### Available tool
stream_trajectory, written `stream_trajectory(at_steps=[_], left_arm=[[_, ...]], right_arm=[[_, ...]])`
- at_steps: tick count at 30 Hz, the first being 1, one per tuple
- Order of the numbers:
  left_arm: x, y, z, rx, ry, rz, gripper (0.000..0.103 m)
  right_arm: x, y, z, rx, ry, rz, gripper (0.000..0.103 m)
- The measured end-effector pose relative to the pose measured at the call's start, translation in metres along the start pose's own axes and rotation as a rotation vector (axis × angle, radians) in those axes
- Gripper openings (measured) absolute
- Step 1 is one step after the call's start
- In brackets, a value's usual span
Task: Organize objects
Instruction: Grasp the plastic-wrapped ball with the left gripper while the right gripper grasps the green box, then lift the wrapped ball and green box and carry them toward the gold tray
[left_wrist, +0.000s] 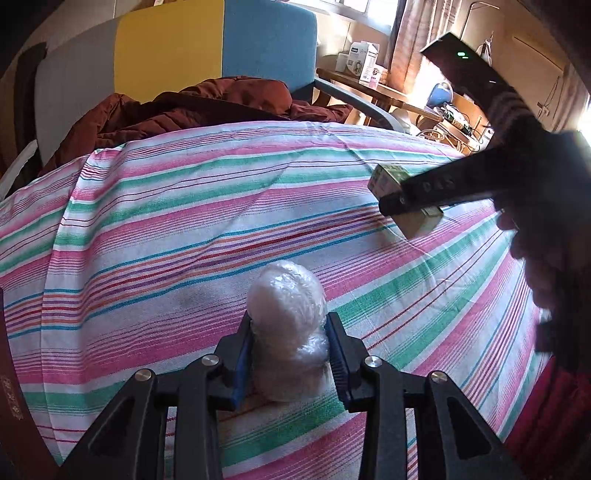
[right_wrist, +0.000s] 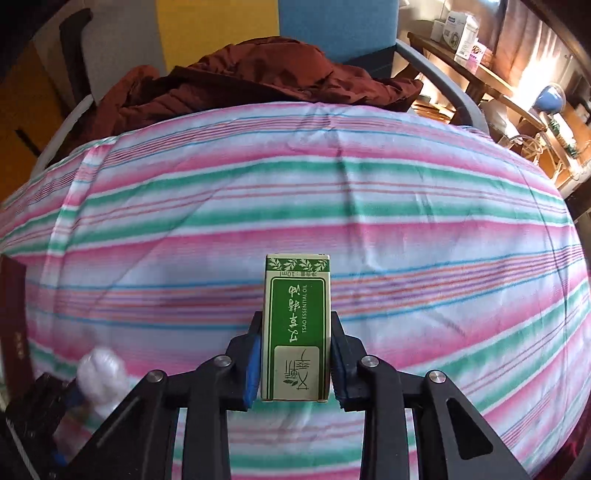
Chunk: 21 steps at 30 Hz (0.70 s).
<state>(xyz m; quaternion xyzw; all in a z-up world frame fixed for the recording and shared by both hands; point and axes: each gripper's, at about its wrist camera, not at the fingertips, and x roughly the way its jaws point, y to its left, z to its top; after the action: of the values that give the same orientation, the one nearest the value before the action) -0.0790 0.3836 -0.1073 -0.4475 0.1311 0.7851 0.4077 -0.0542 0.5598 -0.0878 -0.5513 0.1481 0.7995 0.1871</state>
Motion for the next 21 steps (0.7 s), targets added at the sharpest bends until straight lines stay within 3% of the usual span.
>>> stream_trajectory(at_steps=[5,8,13,21], left_arm=[[-0.016,0.001,-0.015,-0.028,0.006,0.027,0.036],[-0.03,0.001,-0.033,-0.053,-0.007,0.04,0.036],[-0.044,-0.005,-0.06,-0.025,-0.057,0.078,0.036],[-0.041,-0.008,-0.061,0.0,-0.067,0.104,0.037]], right_arm=[[-0.011,0.023,-0.055,-0.027,0.043,0.077,0.031],[-0.011,0.033,-0.075,-0.056,0.042,0.076,0.031],[-0.009,0.039,-0.079,-0.072,0.016,0.097,0.031],[-0.006,0.029,-0.074,-0.021,0.022,0.143,0.034]])
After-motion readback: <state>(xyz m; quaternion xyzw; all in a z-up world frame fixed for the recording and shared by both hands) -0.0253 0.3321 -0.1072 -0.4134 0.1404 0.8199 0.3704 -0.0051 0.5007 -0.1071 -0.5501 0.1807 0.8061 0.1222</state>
